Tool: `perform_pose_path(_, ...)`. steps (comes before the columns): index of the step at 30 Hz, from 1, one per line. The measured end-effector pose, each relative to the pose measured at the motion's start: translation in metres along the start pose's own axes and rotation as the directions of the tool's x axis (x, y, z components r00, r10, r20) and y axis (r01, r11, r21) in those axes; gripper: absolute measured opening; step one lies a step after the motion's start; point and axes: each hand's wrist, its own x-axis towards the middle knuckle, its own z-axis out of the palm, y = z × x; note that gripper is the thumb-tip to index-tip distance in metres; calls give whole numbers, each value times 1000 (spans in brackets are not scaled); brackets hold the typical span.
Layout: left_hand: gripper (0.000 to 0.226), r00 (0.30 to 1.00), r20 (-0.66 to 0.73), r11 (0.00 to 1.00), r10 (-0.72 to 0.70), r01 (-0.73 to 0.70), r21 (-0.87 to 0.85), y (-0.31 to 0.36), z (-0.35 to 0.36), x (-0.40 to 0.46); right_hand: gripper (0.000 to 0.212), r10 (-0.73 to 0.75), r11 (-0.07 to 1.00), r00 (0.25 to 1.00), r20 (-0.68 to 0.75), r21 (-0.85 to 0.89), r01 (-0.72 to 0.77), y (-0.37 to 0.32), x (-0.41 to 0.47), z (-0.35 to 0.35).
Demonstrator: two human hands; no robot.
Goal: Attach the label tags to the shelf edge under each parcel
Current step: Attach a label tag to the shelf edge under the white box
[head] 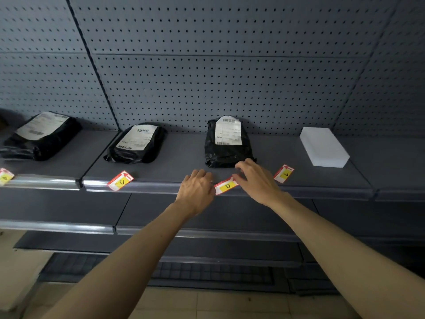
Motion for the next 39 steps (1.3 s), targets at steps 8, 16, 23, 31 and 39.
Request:
perform_pose_path(8, 30, 1000, -8, 997, -17, 16, -72, 68, -41, 50, 24, 57, 990, 997, -43, -130, -62, 58, -20, -69)
perform_pose_path(16, 47, 990, 142, 999, -28, 30, -12, 155, 1, 92, 24, 128, 983, 991, 33, -136, -122, 139, -28, -81)
perform_pose_path(23, 64, 954, 191, 973, -233, 229, 42, 197, 43, 123, 23, 88, 996, 977, 192, -21, -86, 182, -21, -65)
perform_pose_path(31, 59, 882, 250, 900, -398, 428, -77, 197, 54, 138, 45, 6, 1000, 951, 310, -16, -1, 193, -2, -51)
perform_pose_path(39, 57, 904, 203, 914, -377, 398, -74, 197, 44, 131, 19, 29, 999, 974, 225, 18, -33, 191, -4, -51)
